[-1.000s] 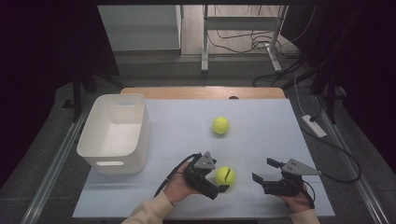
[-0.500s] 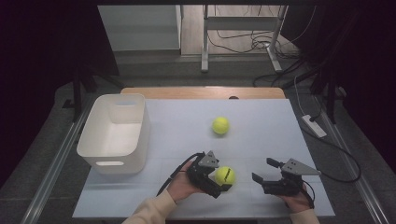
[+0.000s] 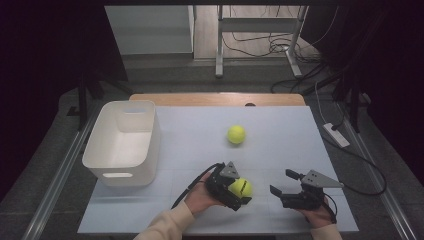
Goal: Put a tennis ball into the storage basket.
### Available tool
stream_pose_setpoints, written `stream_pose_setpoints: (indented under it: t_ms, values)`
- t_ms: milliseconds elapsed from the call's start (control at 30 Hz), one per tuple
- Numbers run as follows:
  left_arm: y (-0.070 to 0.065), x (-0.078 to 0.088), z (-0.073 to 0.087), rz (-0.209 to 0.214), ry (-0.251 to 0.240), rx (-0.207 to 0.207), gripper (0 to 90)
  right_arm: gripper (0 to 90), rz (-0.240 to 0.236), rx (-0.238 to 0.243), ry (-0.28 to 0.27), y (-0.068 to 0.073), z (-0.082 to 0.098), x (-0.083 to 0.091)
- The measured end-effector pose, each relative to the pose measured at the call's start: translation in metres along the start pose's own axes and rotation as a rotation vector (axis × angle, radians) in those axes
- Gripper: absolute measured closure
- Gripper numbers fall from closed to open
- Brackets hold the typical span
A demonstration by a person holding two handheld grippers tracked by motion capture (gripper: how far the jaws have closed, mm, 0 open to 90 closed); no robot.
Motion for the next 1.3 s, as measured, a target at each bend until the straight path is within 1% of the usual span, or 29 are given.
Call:
stream_pose_setpoints:
  t_ms: [33,67,133,233,267,300,333,367,400,433,467,533,600,700,767,833,967,1033,1100,1167,1300]
  values:
    - [0.0,-0.002,0.001,0.0,0.01,0.0,3.9,12.4,0.0,0.0,0.001,0.0,0.0,0.0]
    - [0.0,-0.002,0.001,0.0,0.01,0.0,4.0,12.4,0.0,0.0,0.001,0.0,0.0,0.0]
    - [0.0,-0.005,0.003,0.003,0.031,-0.005,4.1,12.4,-0.001,-0.001,0.0,0.0,0.0,0.0]
    - [-0.001,-0.008,0.004,0.008,0.044,-0.002,5.3,12.4,0.001,-0.001,-0.001,-0.001,0.0,0.001]
    - [-0.001,-0.009,0.005,0.005,0.054,0.001,6.3,12.4,0.001,-0.002,-0.003,-0.001,0.0,0.0]
    - [-0.001,-0.009,0.005,0.005,0.054,0.001,8.5,12.4,0.001,-0.003,-0.003,-0.001,0.0,0.0]
    - [0.0,-0.01,0.006,-0.001,0.063,0.002,8.5,12.4,0.001,-0.003,-0.003,-0.001,0.0,0.0]
    - [0.001,-0.011,0.008,-0.017,0.076,0.005,12.3,12.4,0.001,-0.003,-0.002,-0.001,0.0,0.0]
    - [0.003,-0.011,0.009,-0.034,0.095,-0.011,18.8,12.4,0.003,-0.001,0.001,-0.001,0.0,0.0]
    - [0.001,-0.011,0.009,-0.018,0.086,-0.007,23.1,12.4,0.001,-0.001,0.0,-0.001,0.0,0.0]
    - [0.0,-0.011,0.008,-0.022,0.084,-0.008,26.0,12.4,0.002,0.0,0.001,-0.001,0.0,0.0]
    - [0.0,-0.009,0.009,-0.026,0.1,-0.031,26.7,12.4,0.003,0.0,0.0,-0.001,0.0,0.0]
    - [0.0,-0.009,0.009,-0.027,0.101,-0.032,26.9,12.4,0.003,0.0,0.0,-0.001,0.0,0.0]
    - [0.0,-0.007,0.008,-0.027,0.091,-0.029,27.1,12.4,0.006,0.002,0.001,-0.002,0.0,0.001]
    - [0.0,-0.005,0.006,-0.025,0.07,-0.014,27.1,12.4,0.006,0.002,0.001,-0.002,0.0,0.001]
    - [0.001,-0.002,0.005,-0.029,0.056,-0.009,27.2,12.4,0.005,0.001,0.0,-0.002,0.0,0.0]
    - [0.003,0.003,0.004,-0.036,0.042,-0.007,27.2,12.4,0.006,0.001,0.001,-0.002,0.0,0.0]
    - [0.003,0.006,0.002,-0.028,0.021,0.007,27.2,12.4,0.006,0.001,0.001,-0.002,0.001,0.0]
    - [0.003,0.007,0.001,-0.026,0.012,0.009,27.2,12.5,0.007,0.001,0.003,-0.002,0.001,0.0]
    - [0.003,0.009,0.001,-0.03,0.014,-0.002,27.2,12.5,0.008,0.002,0.002,-0.002,0.001,0.0]
    - [0.003,0.011,0.001,-0.038,0.003,0.001,27.2,12.4,0.009,0.002,0.002,-0.002,0.001,0.0]
Point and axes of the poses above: each handheld gripper's, and its own axes: x roughly backward along the jaws, z roughly out of its underside, y roughly to its left, the point moved 9 cm from there along -x, roughly forward along the jaws, and after that the axes turned 14 degrees about -x, right-handed, at the moved point
